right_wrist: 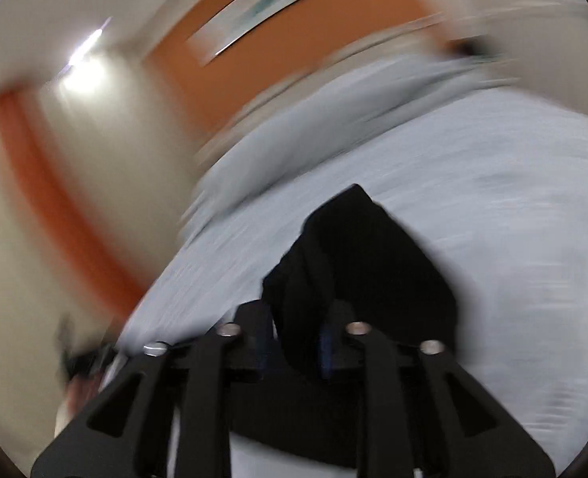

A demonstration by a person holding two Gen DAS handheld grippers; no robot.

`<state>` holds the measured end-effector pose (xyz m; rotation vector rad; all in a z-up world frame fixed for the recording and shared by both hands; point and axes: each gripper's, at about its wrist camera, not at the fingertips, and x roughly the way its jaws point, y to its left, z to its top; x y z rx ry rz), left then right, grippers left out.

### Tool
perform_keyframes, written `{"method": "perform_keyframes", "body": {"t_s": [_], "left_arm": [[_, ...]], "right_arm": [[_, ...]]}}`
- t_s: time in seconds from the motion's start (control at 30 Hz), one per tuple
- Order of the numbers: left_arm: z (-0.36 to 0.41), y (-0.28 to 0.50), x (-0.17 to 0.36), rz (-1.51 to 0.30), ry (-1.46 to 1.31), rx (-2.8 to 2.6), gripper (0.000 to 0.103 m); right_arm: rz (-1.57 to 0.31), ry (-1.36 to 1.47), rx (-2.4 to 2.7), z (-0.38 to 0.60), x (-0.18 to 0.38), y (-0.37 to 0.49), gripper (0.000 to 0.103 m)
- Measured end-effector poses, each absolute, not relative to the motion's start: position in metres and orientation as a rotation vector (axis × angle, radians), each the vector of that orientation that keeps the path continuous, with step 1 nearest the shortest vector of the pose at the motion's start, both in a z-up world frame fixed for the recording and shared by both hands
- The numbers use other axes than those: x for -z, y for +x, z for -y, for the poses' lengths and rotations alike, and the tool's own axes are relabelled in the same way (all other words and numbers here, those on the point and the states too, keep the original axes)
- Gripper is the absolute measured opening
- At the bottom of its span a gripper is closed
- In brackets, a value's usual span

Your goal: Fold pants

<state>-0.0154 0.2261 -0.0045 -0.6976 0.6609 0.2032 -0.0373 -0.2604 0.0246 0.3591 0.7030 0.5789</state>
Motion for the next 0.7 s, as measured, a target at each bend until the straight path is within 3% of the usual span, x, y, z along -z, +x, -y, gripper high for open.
{"method": "perform_keyframes", "body": {"t_s": [0.03,0.1,0.2,0.33,0.57,0.7], "left_arm": [[-0.227,-0.015,0.005,-0.663,-0.696,-0.199,0.017],[-0.227,-0.015,0.004,-0.670,-0.674,-0.188,0.019],[-0.231,-0.015,0.004,-0.683,-0.671,-0.156,0.019],[-0.238,-0.014,0.007,-0.703,-0.682,-0.124,0.019],[-0.227,-0.011,0.004,-0.697,-0.691,-0.079,0.015],[-0.218,-0.008,0.006,-0.695,-0.684,-0.130,0.015]], "right_arm": [[-0.796,0.298,-0.632,0.222,-0.007,-0.031,0.065],[-0.935,0.143,-0.647,0.170,0.025,-0.021,0.062],[-0.879,0.112,-0.567,0.186,0.020,-0.026,0.060],[-0.749,0.382,-0.339,0.282,0.006,-0.026,0.081],[-0.780,0.635,-0.148,0.372,0.027,-0.021,0.082],[-0.802,0.335,-0.332,0.301,0.017,-0.034,0.082]]}}
